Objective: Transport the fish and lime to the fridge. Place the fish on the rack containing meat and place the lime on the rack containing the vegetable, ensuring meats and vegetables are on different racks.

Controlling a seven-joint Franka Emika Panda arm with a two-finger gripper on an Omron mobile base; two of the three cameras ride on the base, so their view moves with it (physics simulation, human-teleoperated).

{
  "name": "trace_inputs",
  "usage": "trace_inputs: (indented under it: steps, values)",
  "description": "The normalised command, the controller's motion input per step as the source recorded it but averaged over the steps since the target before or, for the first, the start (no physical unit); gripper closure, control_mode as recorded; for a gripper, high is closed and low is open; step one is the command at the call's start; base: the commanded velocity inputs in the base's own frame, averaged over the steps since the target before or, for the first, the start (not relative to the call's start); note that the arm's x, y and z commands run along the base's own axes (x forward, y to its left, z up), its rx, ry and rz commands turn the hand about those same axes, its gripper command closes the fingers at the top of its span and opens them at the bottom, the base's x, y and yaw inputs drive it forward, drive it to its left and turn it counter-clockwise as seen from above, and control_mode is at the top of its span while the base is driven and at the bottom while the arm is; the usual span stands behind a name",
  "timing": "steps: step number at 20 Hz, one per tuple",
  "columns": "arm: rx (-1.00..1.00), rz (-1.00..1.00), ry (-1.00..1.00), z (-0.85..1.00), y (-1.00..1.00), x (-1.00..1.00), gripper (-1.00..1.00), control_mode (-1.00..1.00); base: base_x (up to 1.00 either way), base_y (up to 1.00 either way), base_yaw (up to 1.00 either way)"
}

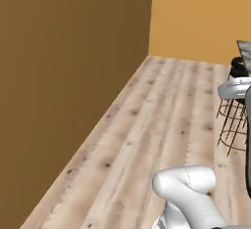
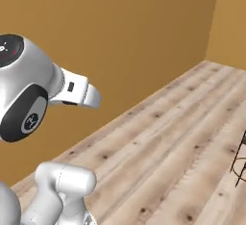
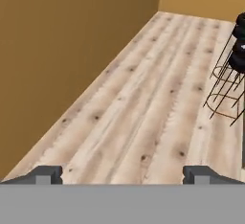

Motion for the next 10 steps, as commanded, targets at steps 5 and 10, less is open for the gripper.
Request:
trace_inputs:
  steps: [5,10]
  values:
    - [0.00,0.00,0.00,0.00,0.00,0.00,-1.00,1.00,0.55,0.49,-0.88]
    - [0.00,0.00,0.00,0.00,0.00,0.00,-1.00,1.00,0.89,0.88,-0.59]
